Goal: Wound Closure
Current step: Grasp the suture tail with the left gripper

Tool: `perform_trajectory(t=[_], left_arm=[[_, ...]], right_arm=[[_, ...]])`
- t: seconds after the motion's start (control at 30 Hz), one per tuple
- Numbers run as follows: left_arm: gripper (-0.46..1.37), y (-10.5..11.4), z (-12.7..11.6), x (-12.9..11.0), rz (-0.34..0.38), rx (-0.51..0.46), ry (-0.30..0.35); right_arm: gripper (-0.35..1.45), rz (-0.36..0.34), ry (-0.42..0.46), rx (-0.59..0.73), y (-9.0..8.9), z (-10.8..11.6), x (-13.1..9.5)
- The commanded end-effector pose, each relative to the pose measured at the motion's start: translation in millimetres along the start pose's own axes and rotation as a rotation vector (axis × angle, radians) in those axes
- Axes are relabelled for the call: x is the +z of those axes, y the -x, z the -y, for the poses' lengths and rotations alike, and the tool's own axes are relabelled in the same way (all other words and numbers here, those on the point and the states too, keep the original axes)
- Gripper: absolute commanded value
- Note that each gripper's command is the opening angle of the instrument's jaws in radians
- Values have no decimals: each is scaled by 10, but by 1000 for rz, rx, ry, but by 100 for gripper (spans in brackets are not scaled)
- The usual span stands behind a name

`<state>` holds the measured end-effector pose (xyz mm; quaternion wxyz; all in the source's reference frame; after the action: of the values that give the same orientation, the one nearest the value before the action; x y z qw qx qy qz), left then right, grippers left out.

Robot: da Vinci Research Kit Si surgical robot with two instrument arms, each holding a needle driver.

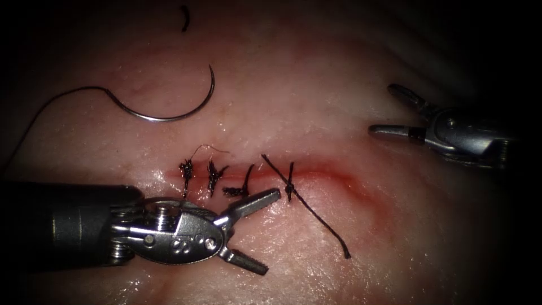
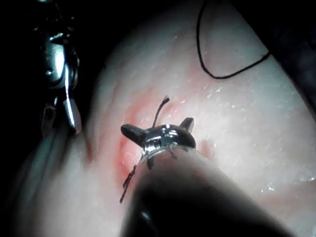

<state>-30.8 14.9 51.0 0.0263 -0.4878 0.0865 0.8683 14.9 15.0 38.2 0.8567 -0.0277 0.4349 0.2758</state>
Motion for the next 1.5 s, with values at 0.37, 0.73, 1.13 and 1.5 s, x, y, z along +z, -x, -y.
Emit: perform_trajectory(t=[0.37,0.73,1.13,1.5], left_arm=[[77,-8,-30,54,26,69,-20],[72,-3,-39,79,7,77,-18],[57,1,-45,93,17,73,-26],[-35,2,-42,96,15,7,-26]], right_arm=[[84,-1,-1,-2,3,0,1],[85,-3,-1,-6,7,2,2],[85,-3,-1,-7,8,3,3],[85,-4,-2,-8,8,4,3]])
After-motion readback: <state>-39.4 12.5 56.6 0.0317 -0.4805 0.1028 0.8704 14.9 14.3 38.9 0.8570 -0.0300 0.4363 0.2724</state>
